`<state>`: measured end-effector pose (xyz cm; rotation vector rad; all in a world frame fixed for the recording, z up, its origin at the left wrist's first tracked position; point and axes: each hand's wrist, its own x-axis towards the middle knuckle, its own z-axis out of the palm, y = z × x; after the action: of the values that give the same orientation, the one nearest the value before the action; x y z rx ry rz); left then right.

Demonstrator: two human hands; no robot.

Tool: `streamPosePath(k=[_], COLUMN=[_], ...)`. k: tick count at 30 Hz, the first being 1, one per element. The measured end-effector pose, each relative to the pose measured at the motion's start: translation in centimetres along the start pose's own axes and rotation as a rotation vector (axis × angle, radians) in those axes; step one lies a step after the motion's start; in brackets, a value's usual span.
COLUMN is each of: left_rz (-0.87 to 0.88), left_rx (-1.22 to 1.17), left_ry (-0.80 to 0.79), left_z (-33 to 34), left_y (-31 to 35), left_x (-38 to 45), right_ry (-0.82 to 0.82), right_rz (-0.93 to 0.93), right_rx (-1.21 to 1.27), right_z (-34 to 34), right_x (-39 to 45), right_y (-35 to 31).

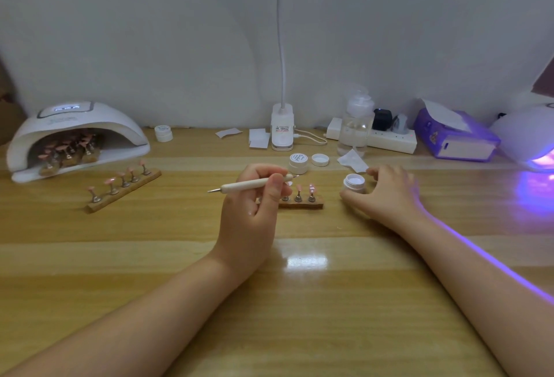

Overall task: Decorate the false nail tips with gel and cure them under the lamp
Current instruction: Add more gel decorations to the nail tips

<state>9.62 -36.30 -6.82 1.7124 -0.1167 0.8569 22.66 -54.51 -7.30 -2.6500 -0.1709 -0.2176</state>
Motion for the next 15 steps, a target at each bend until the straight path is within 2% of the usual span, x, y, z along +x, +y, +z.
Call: streamPosePath(k=[9, 10, 13, 15], left_rz=[-0.011, -0.011, -0.005, -0.004], left_rx=[-0.001, -0.001, 0.001, 0.002], left_ry=[0.0, 0.001, 0.008, 0.012], left_z=[0.0, 0.0, 0.0, 0.0], left_y=[0.0, -0.1, -0.2, -0.2], left_x=[0.0, 0.0, 0.1, 0.1], right_ry=[0.047, 0.106, 0.332, 0.356], right_rz=[-0.04, -0.078, -0.395, -0.532], right_rx=[0.012, 0.059, 0.142, 0.124], right_z=[-0.1, -0.2, -0.4, -0.3], right_x=[-0.4, -0.7, -2.0, -2.9], right_y=[-0.4, -0.6, -1.9, -2.8])
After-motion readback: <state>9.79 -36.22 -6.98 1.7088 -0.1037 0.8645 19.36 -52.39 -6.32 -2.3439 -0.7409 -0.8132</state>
